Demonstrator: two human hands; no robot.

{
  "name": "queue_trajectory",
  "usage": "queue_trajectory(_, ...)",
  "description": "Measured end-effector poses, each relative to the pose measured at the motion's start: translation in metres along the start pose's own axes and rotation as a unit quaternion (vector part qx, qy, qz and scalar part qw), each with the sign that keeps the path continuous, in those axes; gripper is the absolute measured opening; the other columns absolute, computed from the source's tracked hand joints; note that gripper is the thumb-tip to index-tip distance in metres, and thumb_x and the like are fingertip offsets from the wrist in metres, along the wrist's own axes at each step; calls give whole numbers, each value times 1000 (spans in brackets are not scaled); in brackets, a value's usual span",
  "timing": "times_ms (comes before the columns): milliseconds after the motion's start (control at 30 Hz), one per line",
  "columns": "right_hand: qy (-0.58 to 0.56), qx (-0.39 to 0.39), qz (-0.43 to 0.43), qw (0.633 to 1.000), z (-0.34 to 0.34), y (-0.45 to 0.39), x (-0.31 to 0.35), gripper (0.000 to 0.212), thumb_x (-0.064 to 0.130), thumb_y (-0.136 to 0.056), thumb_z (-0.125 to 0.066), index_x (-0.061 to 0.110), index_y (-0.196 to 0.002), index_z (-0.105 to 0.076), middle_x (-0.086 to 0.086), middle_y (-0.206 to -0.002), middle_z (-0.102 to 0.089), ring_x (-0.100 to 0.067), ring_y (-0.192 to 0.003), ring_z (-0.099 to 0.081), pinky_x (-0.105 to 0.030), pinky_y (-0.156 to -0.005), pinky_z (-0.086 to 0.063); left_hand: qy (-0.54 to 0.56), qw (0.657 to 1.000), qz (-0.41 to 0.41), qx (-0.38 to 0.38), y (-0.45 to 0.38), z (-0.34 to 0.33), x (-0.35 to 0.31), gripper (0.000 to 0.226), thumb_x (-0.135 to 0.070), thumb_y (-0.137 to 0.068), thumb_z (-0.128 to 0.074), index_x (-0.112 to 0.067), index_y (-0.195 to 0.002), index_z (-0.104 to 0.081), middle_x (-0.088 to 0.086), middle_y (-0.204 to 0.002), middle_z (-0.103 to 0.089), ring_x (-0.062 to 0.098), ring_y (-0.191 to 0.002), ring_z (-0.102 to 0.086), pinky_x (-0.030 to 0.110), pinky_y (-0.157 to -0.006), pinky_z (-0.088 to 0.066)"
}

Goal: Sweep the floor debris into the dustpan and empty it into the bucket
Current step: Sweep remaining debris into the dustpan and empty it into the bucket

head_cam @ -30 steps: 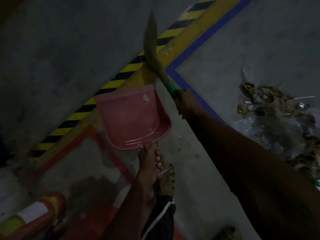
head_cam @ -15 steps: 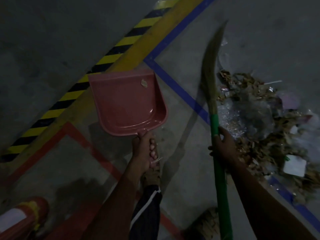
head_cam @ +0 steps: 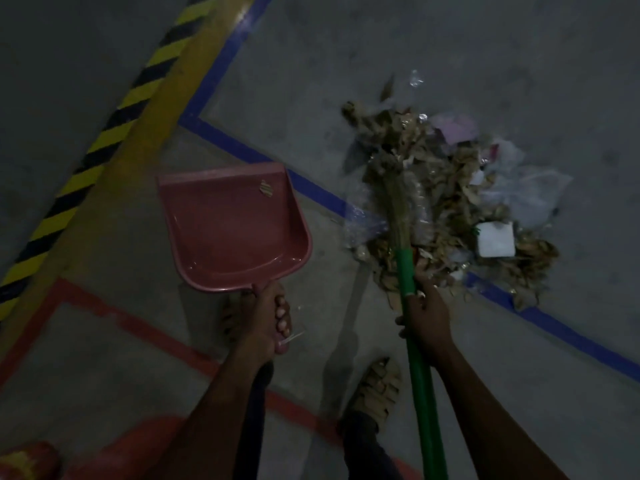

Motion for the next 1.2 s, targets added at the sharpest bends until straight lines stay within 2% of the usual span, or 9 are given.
queue_trajectory(233, 54, 28, 163, 985, 70, 13, -36, 44, 18, -102, -51, 19, -145, -44, -2, -133, -46, -15, -63, -67, -37, -45, -55, -72, 997, -11, -12, 33, -55, 50, 33, -13, -93, -52, -13, -61, -42, -4, -37, -34, 10, -25, -27, 11, -36, -22)
queue_trajectory(333, 85, 8, 237, 968, 103, 15, -51, 47, 24, -95, -51, 16, -141, -48, -3, -131, -50, -29, -90, -65, -42, -69, -55, -102, 995, -1, -9, 33, -71, 80, 37, -16, -95, -53, -13, -60, -42, -3, -37, -34, 9, -25, -28, 12, -33, -22)
queue_trajectory(400, 126, -16, 246, 961, 122, 13, -71, 52, 21, -91, -54, 10, -141, -48, -12, -129, -50, -29, -99, -58, -35, -79, -46, -141, 990, 7, -11, 32, -78, 100, 40, -18, -96, -54, -13, -58, -42, -3, -37, -34, 9, -25, -28, 12, -33, -20)
queue_trajectory(500, 197, -49, 210, 956, 142, 6, -113, 60, 13, -91, -66, 5, -145, -41, -19, -131, -44, -31, -92, -56, -32, -74, -40, -224, 974, 16, -16, 22, -80, 128, 44, -22, -96, -56, -13, -55, -44, -2, -38, -36, 10, -26, -29, 13, -35, -21)
queue_trajectory(633, 216, -106, 177, 954, 157, -1, -165, 70, 9, -86, -72, 4, -147, -36, -18, -137, -37, -39, -80, -61, -39, -60, -54, -278, 958, 70, 12, 2, -74, 173, 43, -29, -96, -54, -15, -56, -45, -1, -43, -38, 12, -31, -30, 15, -38, -23)
queue_trajectory(733, 213, -159, 168, 949, 162, -13, -189, 75, 10, -88, -70, 3, -150, -28, -18, -141, -32, -40, -85, -60, -44, -59, -57, -321, 942, 98, 28, -12, -59, 198, 40, -26, -94, -56, -16, -57, -46, 1, -46, -38, 14, -33, -30, 17, -42, -22)
queue_trajectory(1000, 288, -197, 41, 936, 123, -84, -229, 56, 8, -87, -59, 10, -138, -34, -13, -145, -33, -39, -71, -57, -36, -53, -39, -442, 883, 151, 52, -65, -23, 234, 38, -20, -85, -62, -15, -49, -48, 3, -44, -38, 14, -32, -28, 15, -45, -21)
queue_trajectory(1100, 244, -199, -17, 949, 109, -102, -246, 61, 8, -85, -55, 18, -140, -31, -18, -122, -56, -41, -80, -61, -37, -61, -39, -491, 854, 161, 64, -90, -18, 236, 35, -20, -84, -61, -17, -51, -49, 2, -46, -39, 14, -34, -28, 15, -44, -23)
queue_trajectory(1200, 226, -207, -36, 951, 104, -110, -264, 74, 8, -80, -57, 26, -144, -25, -19, -107, -63, -41, -79, -62, -37, -64, -40, -516, 837, 165, 85, -112, -25, 233, 35, -17, -83, -60, -17, -52, -45, 1, -45, -36, 13, -34, -26, 14, -42, -21)
Point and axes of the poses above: each hand's wrist, its own y-axis away from the middle knuckle, its own z-axis out of the back of the hand, x = y × z, the point moved 10 cm from there along -y, towards the middle knuckle
